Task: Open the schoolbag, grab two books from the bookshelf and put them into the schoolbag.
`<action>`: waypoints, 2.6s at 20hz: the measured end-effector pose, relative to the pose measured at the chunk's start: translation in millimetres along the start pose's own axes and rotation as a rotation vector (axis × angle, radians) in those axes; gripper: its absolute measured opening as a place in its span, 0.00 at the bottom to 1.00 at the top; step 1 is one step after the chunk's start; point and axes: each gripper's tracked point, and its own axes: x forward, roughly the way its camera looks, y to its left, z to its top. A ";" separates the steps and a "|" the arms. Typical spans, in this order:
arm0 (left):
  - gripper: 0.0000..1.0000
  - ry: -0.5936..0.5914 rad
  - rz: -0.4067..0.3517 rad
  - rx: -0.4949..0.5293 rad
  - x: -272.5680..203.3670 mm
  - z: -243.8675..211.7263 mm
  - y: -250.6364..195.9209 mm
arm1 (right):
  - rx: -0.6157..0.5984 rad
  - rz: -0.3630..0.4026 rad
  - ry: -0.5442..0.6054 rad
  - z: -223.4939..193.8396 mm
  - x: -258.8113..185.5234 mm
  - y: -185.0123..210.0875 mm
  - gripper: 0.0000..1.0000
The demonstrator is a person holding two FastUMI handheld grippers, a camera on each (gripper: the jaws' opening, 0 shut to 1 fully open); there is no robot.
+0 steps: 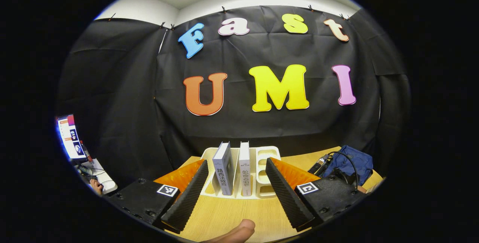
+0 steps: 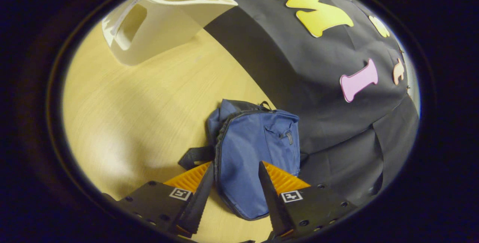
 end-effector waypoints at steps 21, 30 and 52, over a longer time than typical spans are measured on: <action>0.99 0.060 0.045 -0.133 22.0 4.3 16.3 | 0.200 0.453 0.054 -6.8 -12.7 -40.4 0.01; 0.96 0.112 0.047 -0.159 56.9 19.1 17.8 | 0.309 0.498 -0.043 25.3 -25.9 -169.1 0.00; 0.96 0.654 -0.131 0.098 254.0 -70.6 -49.4 | 0.487 0.662 -0.100 30.9 11.1 -279.2 0.00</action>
